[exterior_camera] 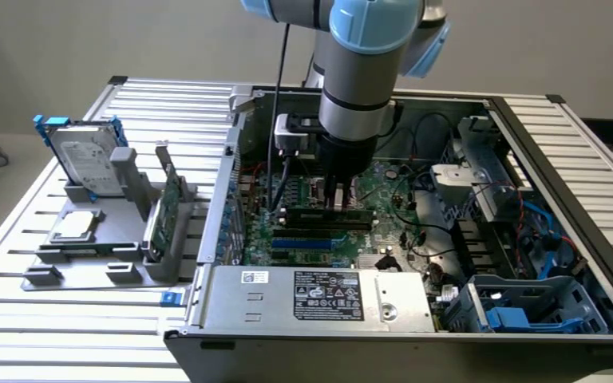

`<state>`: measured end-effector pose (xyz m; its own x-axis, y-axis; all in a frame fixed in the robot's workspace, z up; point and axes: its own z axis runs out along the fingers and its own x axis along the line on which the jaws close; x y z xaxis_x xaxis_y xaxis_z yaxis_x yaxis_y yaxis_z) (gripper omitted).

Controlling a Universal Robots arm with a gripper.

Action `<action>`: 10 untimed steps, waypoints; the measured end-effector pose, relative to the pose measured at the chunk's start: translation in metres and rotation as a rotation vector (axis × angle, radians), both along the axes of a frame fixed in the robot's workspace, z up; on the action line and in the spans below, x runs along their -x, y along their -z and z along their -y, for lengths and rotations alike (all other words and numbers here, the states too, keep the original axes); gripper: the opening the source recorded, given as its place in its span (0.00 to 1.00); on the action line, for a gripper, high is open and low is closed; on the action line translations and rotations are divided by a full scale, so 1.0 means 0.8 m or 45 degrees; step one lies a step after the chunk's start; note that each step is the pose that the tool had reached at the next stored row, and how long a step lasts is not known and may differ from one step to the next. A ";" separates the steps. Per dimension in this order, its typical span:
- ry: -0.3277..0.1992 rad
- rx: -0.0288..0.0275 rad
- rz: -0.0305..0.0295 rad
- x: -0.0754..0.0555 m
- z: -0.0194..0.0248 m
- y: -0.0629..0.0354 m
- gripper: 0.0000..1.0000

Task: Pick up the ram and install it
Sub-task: 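Insert the ram into the slot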

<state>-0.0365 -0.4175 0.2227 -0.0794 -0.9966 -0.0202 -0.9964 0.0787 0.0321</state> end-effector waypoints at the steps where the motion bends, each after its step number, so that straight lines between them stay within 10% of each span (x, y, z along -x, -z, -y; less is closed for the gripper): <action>1: 0.000 0.0001 0.0000 0.000 0.0002 0.000 0.14; 10: 0.003 -0.0001 0.0001 0.000 0.0008 0.000 0.14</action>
<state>-0.0364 -0.4181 0.2227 -0.0820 -0.9964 -0.0202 -0.9962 0.0813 0.0321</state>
